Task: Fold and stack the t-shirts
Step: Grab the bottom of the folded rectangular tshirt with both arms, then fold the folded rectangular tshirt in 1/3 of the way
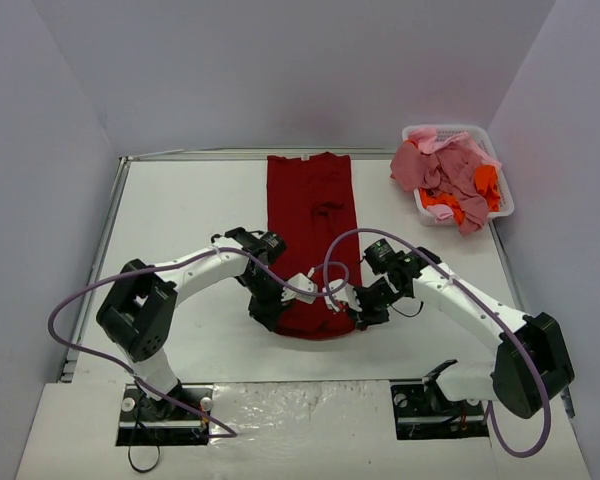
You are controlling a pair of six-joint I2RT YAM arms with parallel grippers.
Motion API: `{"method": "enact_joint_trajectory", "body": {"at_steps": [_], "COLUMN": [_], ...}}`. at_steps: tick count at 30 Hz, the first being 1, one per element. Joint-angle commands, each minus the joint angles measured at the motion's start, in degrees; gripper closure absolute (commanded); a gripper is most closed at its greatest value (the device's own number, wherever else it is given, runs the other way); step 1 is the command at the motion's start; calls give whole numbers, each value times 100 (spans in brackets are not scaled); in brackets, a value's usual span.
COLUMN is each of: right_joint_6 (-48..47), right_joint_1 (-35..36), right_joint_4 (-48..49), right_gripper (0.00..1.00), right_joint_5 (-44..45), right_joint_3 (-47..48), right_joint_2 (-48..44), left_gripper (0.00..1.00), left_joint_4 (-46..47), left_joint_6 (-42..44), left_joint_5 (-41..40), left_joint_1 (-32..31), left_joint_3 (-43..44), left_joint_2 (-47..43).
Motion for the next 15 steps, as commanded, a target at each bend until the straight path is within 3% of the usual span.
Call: {"method": "enact_joint_trajectory", "body": {"at_steps": [1, 7, 15], "right_joint_6": [-361, -335, -317], "right_joint_1": [-33, -33, -147], "right_joint_4": [-858, -1123, -1087], "right_gripper": [100, 100, 100], "right_joint_5": [-350, -323, -192], "right_joint_3": [268, 505, 637], "right_joint_2": [18, 27, 167], "left_gripper": [98, 98, 98], "left_joint_4": [-747, -880, -521], "left_joint_6": [598, 774, 397], "left_joint_5": [410, 507, 349], "left_joint_1": [15, 85, 384], "left_joint_3": [266, 301, 371], "left_joint_2": [-279, -279, -288]}}
